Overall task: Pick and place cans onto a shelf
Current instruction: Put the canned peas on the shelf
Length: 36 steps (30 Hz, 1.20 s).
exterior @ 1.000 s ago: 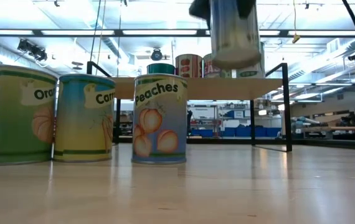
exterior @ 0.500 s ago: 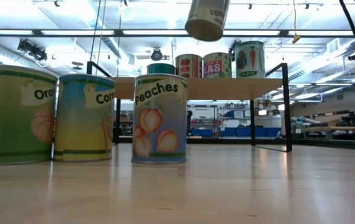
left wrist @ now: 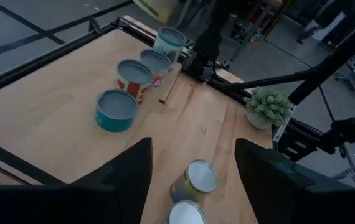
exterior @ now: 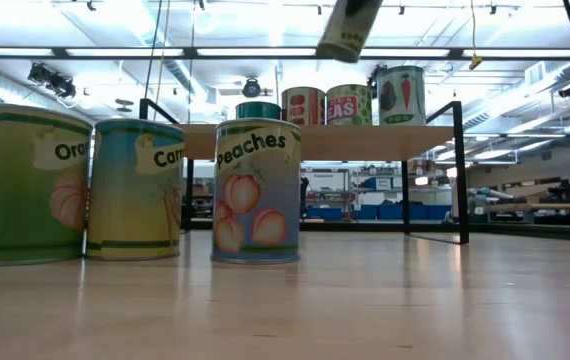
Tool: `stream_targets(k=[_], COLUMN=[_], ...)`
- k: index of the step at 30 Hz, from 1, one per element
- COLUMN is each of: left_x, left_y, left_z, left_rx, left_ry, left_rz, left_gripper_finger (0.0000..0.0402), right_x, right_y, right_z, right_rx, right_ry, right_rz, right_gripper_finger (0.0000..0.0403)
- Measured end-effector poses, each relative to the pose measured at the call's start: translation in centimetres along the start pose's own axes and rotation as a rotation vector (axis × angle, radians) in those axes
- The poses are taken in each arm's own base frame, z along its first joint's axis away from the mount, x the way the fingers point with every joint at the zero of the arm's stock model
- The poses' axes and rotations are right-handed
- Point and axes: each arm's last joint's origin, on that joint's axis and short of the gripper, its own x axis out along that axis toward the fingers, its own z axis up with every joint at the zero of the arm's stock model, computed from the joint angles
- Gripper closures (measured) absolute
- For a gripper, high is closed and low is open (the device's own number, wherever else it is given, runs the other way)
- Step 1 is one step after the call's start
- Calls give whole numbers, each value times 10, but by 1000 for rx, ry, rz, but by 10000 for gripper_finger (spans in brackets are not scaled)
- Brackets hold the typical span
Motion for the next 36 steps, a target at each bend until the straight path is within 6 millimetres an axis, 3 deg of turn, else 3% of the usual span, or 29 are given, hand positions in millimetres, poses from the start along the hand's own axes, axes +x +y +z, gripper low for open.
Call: stream_targets(k=[8, 15, 24, 36], left_x=[0, 0, 0, 0], left_y=[1, 1, 2, 2], left_z=[1, 1, 1, 1], left_rx=[-20, -26, -25, -23], left_ry=[-23, -31, -46, -45], left_rz=[28, 38, 57, 57], left_gripper_finger=[169, 169, 169, 169], right_x=[21, 48, 67, 70], right_y=[-50, -75, -82, -81], right_z=[-20, -41, -54, -55], right_rx=[72, 149, 446, 925], right_ry=[94, 207, 281, 296], right_rz=[-36, -4, 22, -39], right_gripper_finger=[86, 86, 86, 86])
